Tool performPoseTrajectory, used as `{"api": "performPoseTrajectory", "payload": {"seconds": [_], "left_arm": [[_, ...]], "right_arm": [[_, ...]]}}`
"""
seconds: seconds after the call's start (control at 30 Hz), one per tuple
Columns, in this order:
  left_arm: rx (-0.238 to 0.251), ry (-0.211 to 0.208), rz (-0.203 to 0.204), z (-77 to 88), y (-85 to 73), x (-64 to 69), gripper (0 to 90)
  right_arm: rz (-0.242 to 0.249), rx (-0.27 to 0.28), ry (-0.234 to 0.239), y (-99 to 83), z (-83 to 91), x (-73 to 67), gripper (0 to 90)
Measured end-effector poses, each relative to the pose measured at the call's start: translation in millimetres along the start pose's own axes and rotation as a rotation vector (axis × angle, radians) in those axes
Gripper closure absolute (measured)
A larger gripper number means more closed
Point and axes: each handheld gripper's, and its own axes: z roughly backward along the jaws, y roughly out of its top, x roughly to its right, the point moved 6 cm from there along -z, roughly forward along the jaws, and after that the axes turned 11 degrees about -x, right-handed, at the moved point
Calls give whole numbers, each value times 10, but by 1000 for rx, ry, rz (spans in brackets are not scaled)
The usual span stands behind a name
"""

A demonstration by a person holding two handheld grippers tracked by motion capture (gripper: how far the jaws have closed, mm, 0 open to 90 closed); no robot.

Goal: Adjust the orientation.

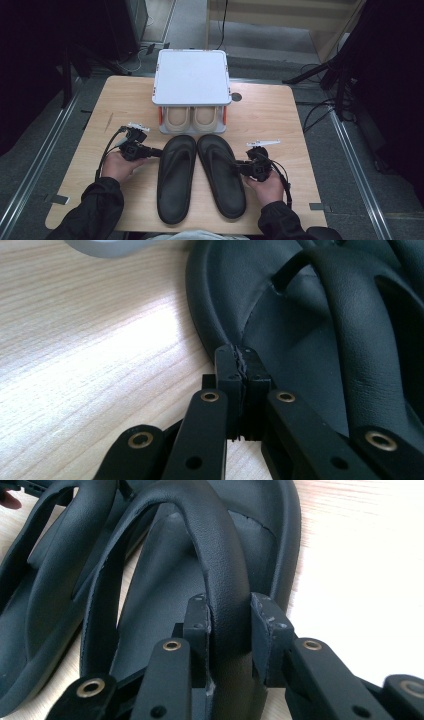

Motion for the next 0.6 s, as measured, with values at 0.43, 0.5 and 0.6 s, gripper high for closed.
{"api": "performPoseTrajectory", "payload": {"seconds": [0.43, 0.5, 0.6], "left_arm": [[-22, -17, -14, -21, -30, 77, 897], [-24, -24, -11, -25, -39, 94, 897], [-35, -12, -29, -34, -65, 158, 897]], "right_arm": [[0, 12, 6, 13, -30, -17, 712], [2, 14, 7, 12, -32, -16, 711], [5, 15, 3, 10, -39, -27, 707]]}}
